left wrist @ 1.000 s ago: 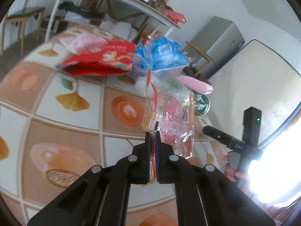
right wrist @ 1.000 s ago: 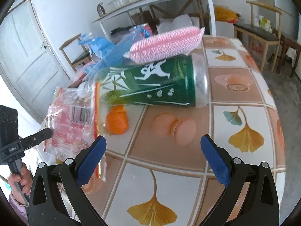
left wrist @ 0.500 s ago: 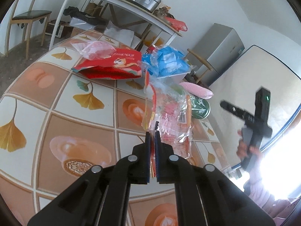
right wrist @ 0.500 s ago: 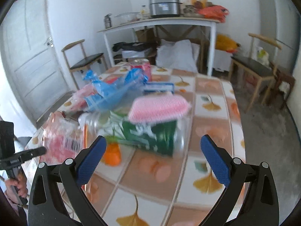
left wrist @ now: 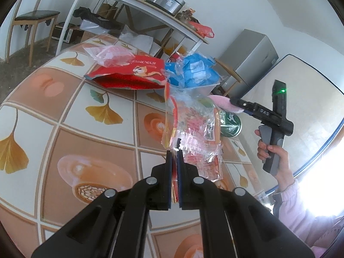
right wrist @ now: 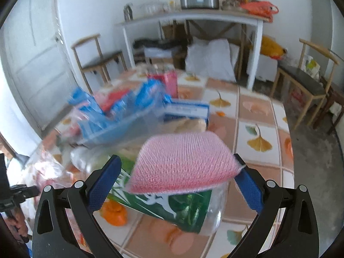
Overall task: Collect trash
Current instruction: 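Grasp the pink mesh sponge with the right gripper while the left holds the bag, then carry the bag and sponge with both grippers over the blue floor basket, then open the left gripper to drop the clear bag into the blue basket, then open the right gripper to drop the pink sponge into the basket, then move both open grippers back over the table items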
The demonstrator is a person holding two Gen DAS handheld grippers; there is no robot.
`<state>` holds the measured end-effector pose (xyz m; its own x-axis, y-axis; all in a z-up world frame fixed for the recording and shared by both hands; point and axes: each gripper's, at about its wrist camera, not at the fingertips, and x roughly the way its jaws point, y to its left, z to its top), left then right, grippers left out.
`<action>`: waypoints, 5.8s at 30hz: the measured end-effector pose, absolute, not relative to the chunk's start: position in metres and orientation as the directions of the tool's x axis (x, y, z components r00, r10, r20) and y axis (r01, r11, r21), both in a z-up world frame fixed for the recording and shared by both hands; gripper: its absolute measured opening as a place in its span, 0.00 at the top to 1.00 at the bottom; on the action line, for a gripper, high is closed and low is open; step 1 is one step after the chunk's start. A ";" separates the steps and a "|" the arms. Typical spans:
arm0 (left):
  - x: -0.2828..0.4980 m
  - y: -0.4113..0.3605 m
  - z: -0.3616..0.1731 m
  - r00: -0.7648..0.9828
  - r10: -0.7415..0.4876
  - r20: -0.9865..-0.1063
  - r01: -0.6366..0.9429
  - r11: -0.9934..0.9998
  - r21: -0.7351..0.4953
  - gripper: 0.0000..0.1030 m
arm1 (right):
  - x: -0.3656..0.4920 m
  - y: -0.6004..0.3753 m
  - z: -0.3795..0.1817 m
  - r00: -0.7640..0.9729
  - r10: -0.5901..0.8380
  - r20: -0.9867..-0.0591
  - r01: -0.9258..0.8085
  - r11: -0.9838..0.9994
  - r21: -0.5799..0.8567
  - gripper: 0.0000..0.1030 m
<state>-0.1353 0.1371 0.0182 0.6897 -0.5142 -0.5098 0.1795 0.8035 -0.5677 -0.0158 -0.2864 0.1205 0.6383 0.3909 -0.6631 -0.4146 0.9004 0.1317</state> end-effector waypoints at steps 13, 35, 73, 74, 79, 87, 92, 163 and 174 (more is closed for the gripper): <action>-0.133 0.132 0.024 0.687 -0.513 -0.516 0.190 0.811 -0.553 0.96 | -0.013 -0.273 0.117 0.617 0.288 -0.733 -0.399 0.916 0.024 0.22; -0.151 0.124 0.075 0.712 -0.546 -0.441 0.249 0.784 -0.569 0.98 | -0.074 -0.404 0.184 0.674 0.533 -0.512 -0.282 0.826 0.488 0.23; -0.208 -0.335 0.000 -0.138 -0.575 -0.806 0.779 0.440 -0.447 0.99 | -0.331 -0.636 0.056 0.823 0.226 -0.522 0.260 0.666 0.699 0.22; -0.216 -0.354 -0.016 -0.155 -0.514 -0.843 0.798 0.438 -0.414 0.99 | -0.335 -0.638 0.050 0.818 0.221 -0.531 0.274 0.662 0.697 0.22; -0.242 -0.414 -0.068 -0.154 -0.342 -0.927 0.876 0.388 -0.288 0.99 | -0.348 -0.643 0.027 0.788 0.203 -0.581 0.331 0.655 0.679 0.22; -0.242 -0.466 -0.150 -0.177 -0.198 -0.964 0.872 0.422 -0.247 0.99 | -0.360 -0.649 0.008 0.791 0.205 -0.577 0.350 0.622 0.700 0.22; -0.223 -0.482 -0.199 -0.190 -0.147 -0.971 0.849 0.472 -0.238 0.97 | -0.370 -0.648 0.004 0.785 0.199 -0.586 0.348 0.642 0.683 0.22; -0.202 -0.222 0.103 0.217 -0.672 -0.708 0.781 0.555 -0.287 0.36 | -0.276 -0.529 0.056 0.795 0.166 -0.583 0.126 0.896 0.427 0.07; -0.151 -0.054 0.111 0.592 -0.462 -0.661 0.463 0.866 -0.191 0.34 | -0.228 -0.461 0.107 0.787 0.303 -0.538 -0.099 0.922 0.375 0.07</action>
<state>-0.1511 -0.0540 0.1110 0.5918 -0.4618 -0.6607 0.4628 0.8657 -0.1906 -0.2280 -0.4608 0.1066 0.7865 0.3033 -0.5379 -0.0992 0.9218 0.3748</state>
